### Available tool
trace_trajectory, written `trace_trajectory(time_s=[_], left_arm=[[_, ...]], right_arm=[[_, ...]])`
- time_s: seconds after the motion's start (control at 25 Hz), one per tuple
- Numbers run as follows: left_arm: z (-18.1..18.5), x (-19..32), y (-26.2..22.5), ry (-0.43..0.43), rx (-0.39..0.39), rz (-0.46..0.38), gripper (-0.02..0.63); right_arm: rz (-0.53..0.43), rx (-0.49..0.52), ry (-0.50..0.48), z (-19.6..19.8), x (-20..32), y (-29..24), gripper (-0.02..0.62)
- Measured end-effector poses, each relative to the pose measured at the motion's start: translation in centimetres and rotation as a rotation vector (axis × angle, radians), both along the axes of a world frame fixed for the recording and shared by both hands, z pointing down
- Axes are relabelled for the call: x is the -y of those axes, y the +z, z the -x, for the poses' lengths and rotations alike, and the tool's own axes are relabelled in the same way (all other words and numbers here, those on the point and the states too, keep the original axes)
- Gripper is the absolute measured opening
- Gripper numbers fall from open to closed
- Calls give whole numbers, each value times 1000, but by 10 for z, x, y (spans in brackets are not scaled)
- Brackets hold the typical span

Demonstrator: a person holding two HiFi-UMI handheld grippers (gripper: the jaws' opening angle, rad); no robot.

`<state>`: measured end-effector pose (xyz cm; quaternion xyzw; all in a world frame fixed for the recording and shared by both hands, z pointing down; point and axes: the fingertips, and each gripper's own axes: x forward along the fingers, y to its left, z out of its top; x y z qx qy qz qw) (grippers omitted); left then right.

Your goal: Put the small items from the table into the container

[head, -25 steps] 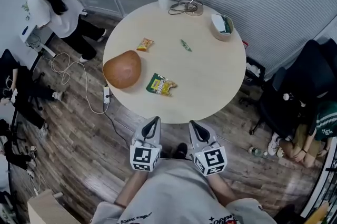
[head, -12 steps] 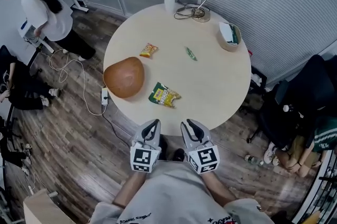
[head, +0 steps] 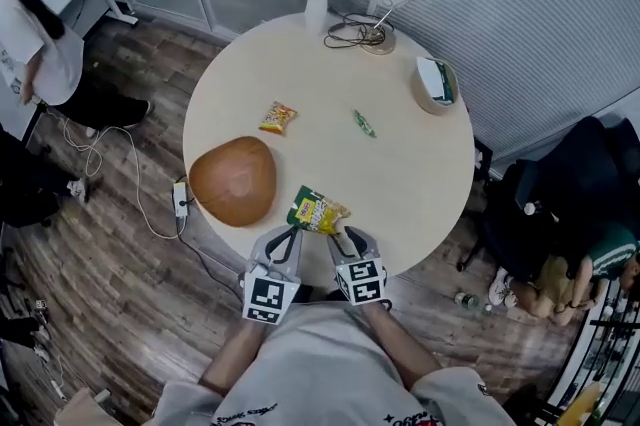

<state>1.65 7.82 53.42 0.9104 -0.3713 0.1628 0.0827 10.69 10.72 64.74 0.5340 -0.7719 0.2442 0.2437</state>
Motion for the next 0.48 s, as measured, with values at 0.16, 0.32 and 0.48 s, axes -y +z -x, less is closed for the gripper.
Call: trace_trajectory(time_s=[0.16, 0.32, 0.48], left_arm=[[5, 19, 7, 47, -2, 7, -2], [10, 32, 11, 69, -6, 18, -2], [11, 42, 15, 71, -6, 21, -2]], right_arm=[[107, -76, -8, 2, 9, 41, 163], [190, -96, -9, 3, 9, 65, 140], [241, -94, -4, 4, 10, 74, 96]])
